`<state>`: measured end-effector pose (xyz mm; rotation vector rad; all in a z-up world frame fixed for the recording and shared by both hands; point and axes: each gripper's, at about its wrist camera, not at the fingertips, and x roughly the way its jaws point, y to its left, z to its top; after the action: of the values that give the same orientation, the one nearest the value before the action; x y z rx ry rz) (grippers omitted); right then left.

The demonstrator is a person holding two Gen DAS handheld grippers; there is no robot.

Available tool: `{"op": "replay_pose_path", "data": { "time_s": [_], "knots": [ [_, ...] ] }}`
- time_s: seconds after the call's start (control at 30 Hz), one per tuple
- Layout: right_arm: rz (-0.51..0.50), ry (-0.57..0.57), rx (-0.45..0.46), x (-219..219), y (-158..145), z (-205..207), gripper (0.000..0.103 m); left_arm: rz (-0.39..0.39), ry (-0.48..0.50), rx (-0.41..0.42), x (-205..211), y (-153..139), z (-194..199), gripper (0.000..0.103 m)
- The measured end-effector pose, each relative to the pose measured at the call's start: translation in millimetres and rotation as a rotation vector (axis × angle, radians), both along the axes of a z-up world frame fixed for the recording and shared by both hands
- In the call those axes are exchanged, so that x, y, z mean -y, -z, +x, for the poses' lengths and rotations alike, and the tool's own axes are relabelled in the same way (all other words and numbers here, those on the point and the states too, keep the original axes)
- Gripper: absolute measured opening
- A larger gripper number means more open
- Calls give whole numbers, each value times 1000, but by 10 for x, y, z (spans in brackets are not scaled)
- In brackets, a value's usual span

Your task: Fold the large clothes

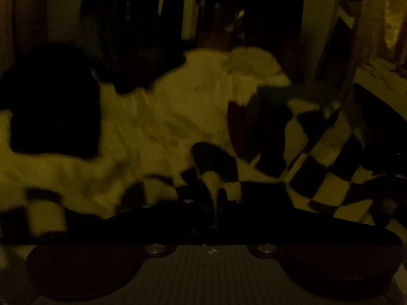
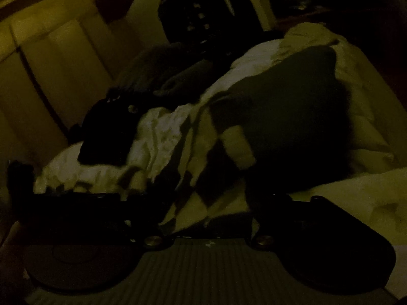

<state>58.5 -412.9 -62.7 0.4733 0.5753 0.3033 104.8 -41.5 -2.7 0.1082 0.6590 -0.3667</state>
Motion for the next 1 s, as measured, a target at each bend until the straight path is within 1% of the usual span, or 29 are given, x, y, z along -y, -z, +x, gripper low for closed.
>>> {"op": "replay_pose_path", "data": {
  "time_s": [0.07,0.13,0.2,0.23,0.27,0.3,0.33,0.37,0.43,0.47,0.5,0.57,0.67,0.73,0.8,0.87,0.93,0.97,1.0],
  "knots": [
    [34,12,-17,64,28,20,61,-30,3,27,-158,-237,-191,64],
    [47,15,-32,81,43,35,61,-48,-1,36,-278,-399,-315,65],
    [49,11,-41,76,46,45,65,-58,-6,35,-365,-483,-438,66],
    [49,5,-42,69,44,44,65,-67,2,22,-399,-491,-494,69],
    [46,0,-42,64,37,43,66,-70,6,2,-421,-478,-557,84],
    [43,-5,-42,55,35,40,68,-60,3,-19,-417,-434,-613,90],
    [38,-9,-43,31,31,44,70,-39,2,-36,-407,-373,-639,103],
    [34,-11,-44,24,29,44,72,-4,-13,-40,-399,-293,-677,103],
    [24,-10,-49,5,27,49,73,57,-22,-48,-396,-144,-736,103],
    [24,-9,-52,6,30,50,73,74,-27,-64,-413,-79,-742,103],
    [25,-7,-55,10,33,51,73,67,-42,-80,-456,-28,-735,103],
    [35,-2,-63,16,38,58,73,14,-90,-100,-593,15,-713,103],
    [44,3,-69,31,48,58,73,-76,-167,-113,-821,1,-610,103],
    [43,3,-72,29,49,60,73,-116,-199,-122,-882,2,-515,103],
    [41,2,-76,22,54,66,75,-146,-179,-173,-831,41,-420,103],
    [42,1,-81,20,58,71,75,-172,-119,-244,-673,125,-339,103],
    [45,2,-83,24,55,73,75,-216,-54,-287,-503,192,-312,103],
    [48,2,-84,27,56,75,75,-224,-35,-292,-417,214,-298,103],
    [50,3,-85,32,59,78,75,-201,-31,-275,-321,212,-279,102]
  ]
}}
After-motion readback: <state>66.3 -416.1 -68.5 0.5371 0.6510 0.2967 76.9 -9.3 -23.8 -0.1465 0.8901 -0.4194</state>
